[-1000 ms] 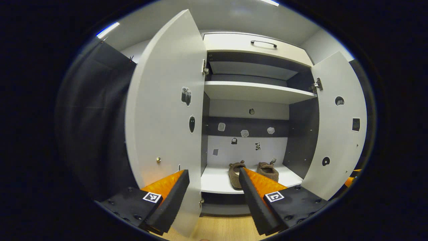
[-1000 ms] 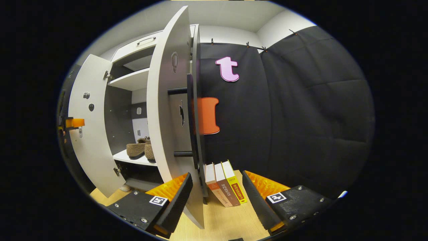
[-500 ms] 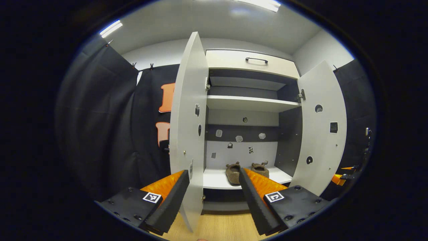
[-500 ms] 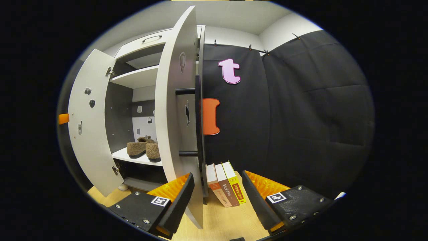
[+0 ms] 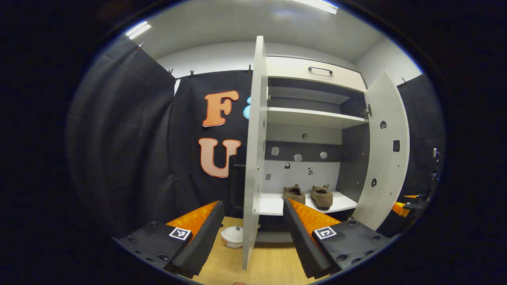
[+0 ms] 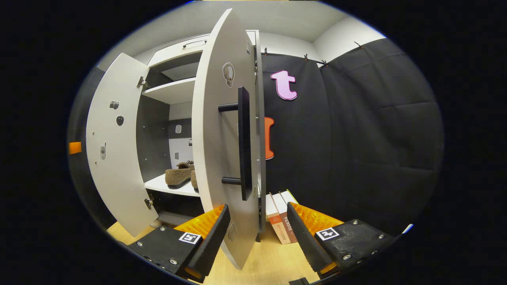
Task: Grab one shoe with the right hand and put it into the shoe cabinet, grab the other shoe with the left hand and put it into the shoe cabinet; then close the right door with the right hand and the left door with the left hand.
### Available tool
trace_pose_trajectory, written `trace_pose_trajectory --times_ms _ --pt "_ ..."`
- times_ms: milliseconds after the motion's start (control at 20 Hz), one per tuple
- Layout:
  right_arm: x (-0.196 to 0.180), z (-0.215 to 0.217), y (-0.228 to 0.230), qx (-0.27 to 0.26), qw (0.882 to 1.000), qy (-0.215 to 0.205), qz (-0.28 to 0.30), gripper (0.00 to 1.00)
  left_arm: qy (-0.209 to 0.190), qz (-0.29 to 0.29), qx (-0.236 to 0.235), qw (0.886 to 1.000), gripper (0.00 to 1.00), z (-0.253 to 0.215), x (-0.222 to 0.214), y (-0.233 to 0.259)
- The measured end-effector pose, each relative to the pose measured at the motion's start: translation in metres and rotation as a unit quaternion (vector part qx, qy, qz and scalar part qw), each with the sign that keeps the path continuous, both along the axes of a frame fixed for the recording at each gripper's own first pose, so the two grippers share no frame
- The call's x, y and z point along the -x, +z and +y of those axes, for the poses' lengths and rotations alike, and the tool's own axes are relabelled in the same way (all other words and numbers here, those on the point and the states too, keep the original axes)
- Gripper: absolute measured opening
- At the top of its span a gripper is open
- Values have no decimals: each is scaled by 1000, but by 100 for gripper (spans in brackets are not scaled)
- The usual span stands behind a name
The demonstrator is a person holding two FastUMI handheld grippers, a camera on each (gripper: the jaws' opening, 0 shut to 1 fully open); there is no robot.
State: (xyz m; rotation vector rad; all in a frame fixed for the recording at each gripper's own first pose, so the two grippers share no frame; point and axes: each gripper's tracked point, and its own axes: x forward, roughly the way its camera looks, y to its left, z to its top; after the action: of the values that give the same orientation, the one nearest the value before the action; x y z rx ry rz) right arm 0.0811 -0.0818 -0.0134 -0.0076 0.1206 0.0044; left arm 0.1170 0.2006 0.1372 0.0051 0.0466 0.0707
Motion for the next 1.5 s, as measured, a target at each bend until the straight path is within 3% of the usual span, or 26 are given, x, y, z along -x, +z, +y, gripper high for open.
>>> trace_pose_trajectory --times_ms 150,200,250,300,450,500,550,650,700,750,1200,1500 --pt "-2 15 -2 -4 1000 -1 -2 99 6 5 4 1000 96 21 6 -7" --pt "-3 19 -2 -5 1000 -1 -4 90 8 7 4 1000 96 28 6 -10" --pt "-5 24 -2 -6 1000 -1 -4 99 10 9 4 1000 96 35 6 -12" --pt "-6 31 -3 -6 1000 2 -3 90 11 12 4 1000 96 41 6 -16" --pt "-3 51 -5 -4 1000 10 -6 90 15 22 0 1000 96 58 4 -30" --pt "-11 54 -6 -2 1000 15 -7 99 16 25 -3 1000 96 62 2 -36" --pt "-12 60 -8 -2 1000 18 -6 90 16 27 -4 1000 96 66 -1 -38" --pt "-14 77 -8 -10 1000 20 -4 91 13 29 -4 999 96 75 -9 -52" --pt "-15 84 -5 -13 1000 24 -10 99 14 33 -4 999 96 79 -13 -59" --pt "-15 90 -1 -12 999 26 -14 91 14 35 -5 999 96 83 -18 -66" --pt "-4 99 5 5 999 28 -21 92 -7 58 5 998 95 92 -56 -114" --pt "3 90 6 5 1000 18 -21 92 -25 63 -17 998 97 81 -73 -125"
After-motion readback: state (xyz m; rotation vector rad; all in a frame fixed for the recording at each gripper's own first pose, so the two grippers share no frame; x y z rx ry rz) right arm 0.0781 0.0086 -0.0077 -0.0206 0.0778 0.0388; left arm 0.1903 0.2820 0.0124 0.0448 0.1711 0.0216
